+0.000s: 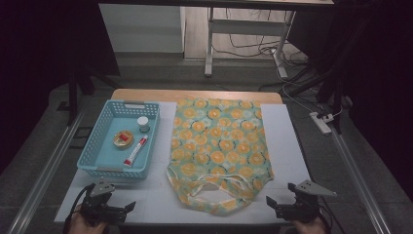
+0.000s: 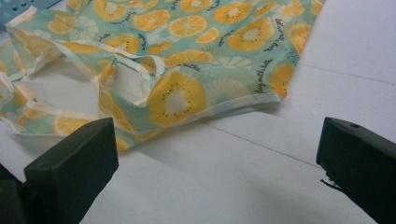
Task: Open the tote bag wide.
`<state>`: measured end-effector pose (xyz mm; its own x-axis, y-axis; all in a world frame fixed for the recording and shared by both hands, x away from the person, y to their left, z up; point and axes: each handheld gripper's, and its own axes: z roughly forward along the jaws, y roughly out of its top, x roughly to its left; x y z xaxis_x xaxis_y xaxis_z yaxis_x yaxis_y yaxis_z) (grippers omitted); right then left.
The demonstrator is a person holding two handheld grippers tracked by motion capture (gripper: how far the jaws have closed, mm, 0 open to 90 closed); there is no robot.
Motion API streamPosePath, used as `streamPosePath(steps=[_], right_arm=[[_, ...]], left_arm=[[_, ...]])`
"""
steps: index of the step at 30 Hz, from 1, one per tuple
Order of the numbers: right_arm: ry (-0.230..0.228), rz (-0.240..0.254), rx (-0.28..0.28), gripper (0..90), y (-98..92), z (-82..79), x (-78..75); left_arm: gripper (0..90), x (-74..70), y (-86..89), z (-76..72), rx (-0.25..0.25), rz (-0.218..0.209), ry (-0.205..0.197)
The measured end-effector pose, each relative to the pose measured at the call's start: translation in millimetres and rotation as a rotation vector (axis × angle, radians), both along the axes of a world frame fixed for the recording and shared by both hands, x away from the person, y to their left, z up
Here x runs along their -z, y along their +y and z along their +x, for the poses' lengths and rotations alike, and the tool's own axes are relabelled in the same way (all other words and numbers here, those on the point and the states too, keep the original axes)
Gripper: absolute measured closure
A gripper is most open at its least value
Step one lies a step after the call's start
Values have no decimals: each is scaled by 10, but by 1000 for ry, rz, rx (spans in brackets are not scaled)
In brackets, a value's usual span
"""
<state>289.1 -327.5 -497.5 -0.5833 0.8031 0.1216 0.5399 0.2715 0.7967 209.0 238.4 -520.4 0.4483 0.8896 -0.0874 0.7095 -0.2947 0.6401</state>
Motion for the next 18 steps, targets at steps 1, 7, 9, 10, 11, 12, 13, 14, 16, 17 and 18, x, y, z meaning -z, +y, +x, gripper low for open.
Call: streamPosePath(steps=[1, 7, 9, 10, 11, 12, 13, 14, 16, 17, 18], right_arm=[[2, 2, -3, 0, 0, 2, 0], [-8, -16, -21, 0, 24, -8, -2], [-7, -23, -25, 0, 31, -8, -2], [-7, -25, -26, 0, 34, -8, -1], [-8, -27, -29, 0, 36, -9, -1], [-9, -30, -31, 0, 38, -9, 0], [-10, -31, -31, 0, 39, -11, 0], [-10, -31, -31, 0, 39, -11, 0], [-10, -31, -31, 0, 41, -10, 1], [-9, -34, -32, 0, 43, -10, 0], [-10, -38, -34, 0, 46, -10, -1]], left_arm=[[2, -2, -2, -3, -4, 3, -2], [2, -9, 47, 6, -34, -23, -18], [2, -10, 58, 7, -36, -33, -20], [2, -10, 60, 8, -34, -37, -18], [2, -10, 60, 8, -30, -41, -17], [2, -9, 60, 10, -26, -43, -16], [2, -7, 59, 13, -22, -44, -13], [2, -5, 59, 16, -17, -45, -10], [2, -2, 57, 19, -4, -50, -6], [2, -1, 55, 20, 3, -51, -4], [2, -1, 56, 22, 9, -53, -2]])
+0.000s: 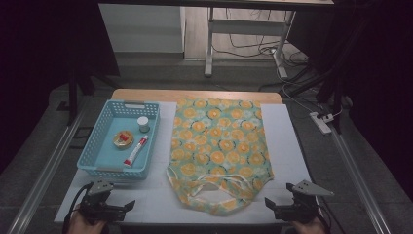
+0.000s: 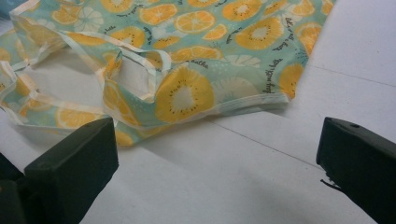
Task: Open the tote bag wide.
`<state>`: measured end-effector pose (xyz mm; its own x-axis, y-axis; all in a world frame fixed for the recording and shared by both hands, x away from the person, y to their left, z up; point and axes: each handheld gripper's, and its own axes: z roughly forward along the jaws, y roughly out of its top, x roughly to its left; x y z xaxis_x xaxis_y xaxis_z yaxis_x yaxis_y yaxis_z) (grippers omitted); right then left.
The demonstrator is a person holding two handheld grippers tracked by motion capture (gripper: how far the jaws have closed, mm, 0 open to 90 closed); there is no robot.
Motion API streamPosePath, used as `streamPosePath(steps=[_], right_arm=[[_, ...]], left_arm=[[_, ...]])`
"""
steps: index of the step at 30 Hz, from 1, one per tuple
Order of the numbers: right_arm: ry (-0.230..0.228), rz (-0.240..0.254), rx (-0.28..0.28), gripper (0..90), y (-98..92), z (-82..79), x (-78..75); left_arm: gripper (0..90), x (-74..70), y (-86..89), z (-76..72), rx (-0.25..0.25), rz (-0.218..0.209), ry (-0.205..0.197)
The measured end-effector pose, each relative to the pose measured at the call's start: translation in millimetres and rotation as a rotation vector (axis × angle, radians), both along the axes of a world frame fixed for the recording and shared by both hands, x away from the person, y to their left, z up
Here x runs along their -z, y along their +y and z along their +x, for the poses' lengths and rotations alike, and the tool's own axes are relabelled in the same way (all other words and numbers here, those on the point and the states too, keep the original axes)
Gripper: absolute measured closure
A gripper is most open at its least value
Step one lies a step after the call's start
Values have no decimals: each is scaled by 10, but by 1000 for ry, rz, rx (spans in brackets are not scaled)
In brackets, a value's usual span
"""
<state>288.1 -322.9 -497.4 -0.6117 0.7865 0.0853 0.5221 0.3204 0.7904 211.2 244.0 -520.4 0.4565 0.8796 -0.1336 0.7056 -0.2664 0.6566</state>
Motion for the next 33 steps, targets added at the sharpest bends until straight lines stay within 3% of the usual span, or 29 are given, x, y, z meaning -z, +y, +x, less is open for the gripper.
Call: streamPosePath(steps=[10, 13, 17, 33], right_arm=[[-9, -27, -38, 0, 62, -11, -20], [-33, -53, -50, 0, 106, -29, -52], [-26, -70, -64, 0, 123, -21, -46], [-43, -55, -105, 0, 209, -30, -95]], left_arm=[[1, 5, -9, 4, 17, 5, 6], [1, 6, 4, 4, 13, -5, 5], [1, 8, 25, 6, 5, -19, 6], [0, 1, 24, 14, -30, -9, 12]])
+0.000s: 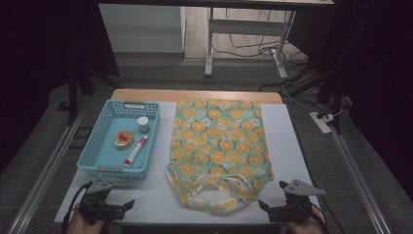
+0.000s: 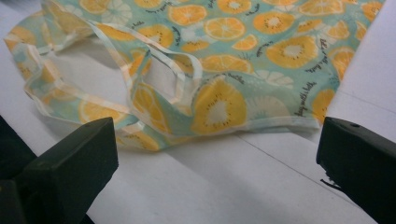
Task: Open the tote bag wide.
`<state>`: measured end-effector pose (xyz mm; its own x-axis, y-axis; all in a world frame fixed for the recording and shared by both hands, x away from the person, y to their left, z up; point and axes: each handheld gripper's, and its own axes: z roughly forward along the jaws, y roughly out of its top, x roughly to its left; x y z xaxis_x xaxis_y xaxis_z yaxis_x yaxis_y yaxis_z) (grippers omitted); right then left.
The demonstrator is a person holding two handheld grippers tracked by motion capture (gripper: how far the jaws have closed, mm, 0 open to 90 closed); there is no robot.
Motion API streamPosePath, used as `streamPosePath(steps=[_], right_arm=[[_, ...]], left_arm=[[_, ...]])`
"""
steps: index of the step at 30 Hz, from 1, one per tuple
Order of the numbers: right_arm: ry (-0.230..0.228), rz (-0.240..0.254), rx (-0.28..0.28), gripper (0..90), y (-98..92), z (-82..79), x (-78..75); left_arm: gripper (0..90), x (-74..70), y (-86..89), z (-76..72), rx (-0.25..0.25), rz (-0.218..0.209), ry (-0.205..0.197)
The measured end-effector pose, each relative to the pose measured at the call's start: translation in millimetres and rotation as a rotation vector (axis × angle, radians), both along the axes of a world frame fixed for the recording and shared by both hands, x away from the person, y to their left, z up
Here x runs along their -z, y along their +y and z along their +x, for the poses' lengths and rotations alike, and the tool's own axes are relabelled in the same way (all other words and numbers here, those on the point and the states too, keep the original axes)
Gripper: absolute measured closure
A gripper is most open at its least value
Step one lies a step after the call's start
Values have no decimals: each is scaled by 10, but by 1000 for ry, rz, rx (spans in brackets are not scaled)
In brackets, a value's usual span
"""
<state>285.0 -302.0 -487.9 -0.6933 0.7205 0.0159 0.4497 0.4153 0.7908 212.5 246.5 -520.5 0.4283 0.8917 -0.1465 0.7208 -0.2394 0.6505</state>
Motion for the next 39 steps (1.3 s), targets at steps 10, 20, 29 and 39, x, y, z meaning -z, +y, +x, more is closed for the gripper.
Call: streamPosePath(steps=[10, 20, 29, 39], right_arm=[[12, 12, -28, 0, 104, 24, -23], [18, 10, -75, 0, 228, 57, -60], [45, -1, -138, 0, 404, 110, -67], [89, -51, -184, 0, 646, 191, -33]], left_arm=[[0, -14, 33, 11, -1, -3, -13], [0, 7, 62, 39, 41, -55, -10], [1, 13, 80, 42, 47, -75, -6], [2, 18, 77, 47, 62, -77, -1]])
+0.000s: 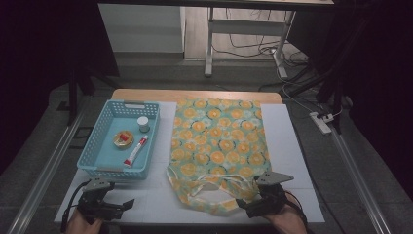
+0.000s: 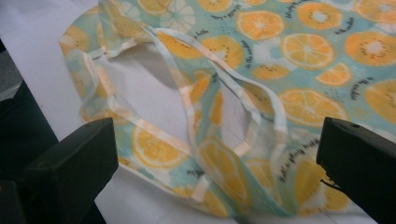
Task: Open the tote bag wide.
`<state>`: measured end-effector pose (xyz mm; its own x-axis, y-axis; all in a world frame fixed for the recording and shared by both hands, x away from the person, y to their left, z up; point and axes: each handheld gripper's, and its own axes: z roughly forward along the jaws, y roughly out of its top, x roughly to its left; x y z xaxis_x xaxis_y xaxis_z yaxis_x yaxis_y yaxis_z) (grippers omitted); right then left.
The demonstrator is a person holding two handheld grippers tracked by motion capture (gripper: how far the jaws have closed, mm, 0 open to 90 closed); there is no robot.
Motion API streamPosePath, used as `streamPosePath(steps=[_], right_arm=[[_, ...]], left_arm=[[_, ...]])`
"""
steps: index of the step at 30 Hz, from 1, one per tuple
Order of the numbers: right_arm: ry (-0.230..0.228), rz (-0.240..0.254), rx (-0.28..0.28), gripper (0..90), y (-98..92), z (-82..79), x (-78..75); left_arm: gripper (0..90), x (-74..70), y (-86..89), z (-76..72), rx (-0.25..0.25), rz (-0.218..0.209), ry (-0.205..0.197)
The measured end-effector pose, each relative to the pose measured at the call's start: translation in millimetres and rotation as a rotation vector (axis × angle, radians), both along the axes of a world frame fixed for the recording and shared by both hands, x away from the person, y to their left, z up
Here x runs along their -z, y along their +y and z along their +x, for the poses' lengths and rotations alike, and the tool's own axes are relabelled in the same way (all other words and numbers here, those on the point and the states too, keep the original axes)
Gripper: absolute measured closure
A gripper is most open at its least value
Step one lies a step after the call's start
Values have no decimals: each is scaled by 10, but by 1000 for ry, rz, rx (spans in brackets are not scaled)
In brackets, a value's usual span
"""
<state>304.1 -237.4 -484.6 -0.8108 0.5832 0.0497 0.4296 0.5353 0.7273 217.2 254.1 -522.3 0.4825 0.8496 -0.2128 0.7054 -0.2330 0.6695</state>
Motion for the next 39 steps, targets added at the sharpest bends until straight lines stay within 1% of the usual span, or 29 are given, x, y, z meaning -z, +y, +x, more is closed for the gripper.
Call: streamPosePath(steps=[6, 8, 12, 18, 23, 27, 29, 32, 33, 35, 37, 39], right_arm=[[16, -23, -48, 0, 163, 59, 28], [19, -36, -55, 0, 218, 83, 44], [38, -59, -69, 0, 320, 133, 91], [44, -70, -88, 0, 469, 191, 139], [64, -97, -106, 0, 588, 242, 224], [82, -125, -142, 0, 660, 272, 306], [97, -128, -153, 36, 677, 284, 339], [106, -140, -162, 100, 688, 296, 375], [98, -144, -160, 128, 684, 298, 375], [90, -135, -161, 212, 665, 309, 360], [94, -124, -157, 291, 639, 324, 347], [90, -132, -155, 402, 617, 331, 331]], left_arm=[[3, 2, -1, 2, 0, 0, 2], [3, 3, -1, 4, 1, 0, 3], [3, 3, -2, 5, 1, 3, 5], [2, 4, 4, 6, 0, -2, 6], [3, 6, 2, 7, 1, -2, 5], [3, 6, 2, 7, 2, -1, 6], [3, 6, 1, 7, 2, -2, 6], [4, 6, 2, 8, 3, -2, 7], [4, 6, 1, 7, 2, -2, 8], [4, 6, 1, 8, 1, -2, 9], [5, 6, 1, 8, 1, -2, 10], [6, 7, 1, 9, 2, -2, 10]])
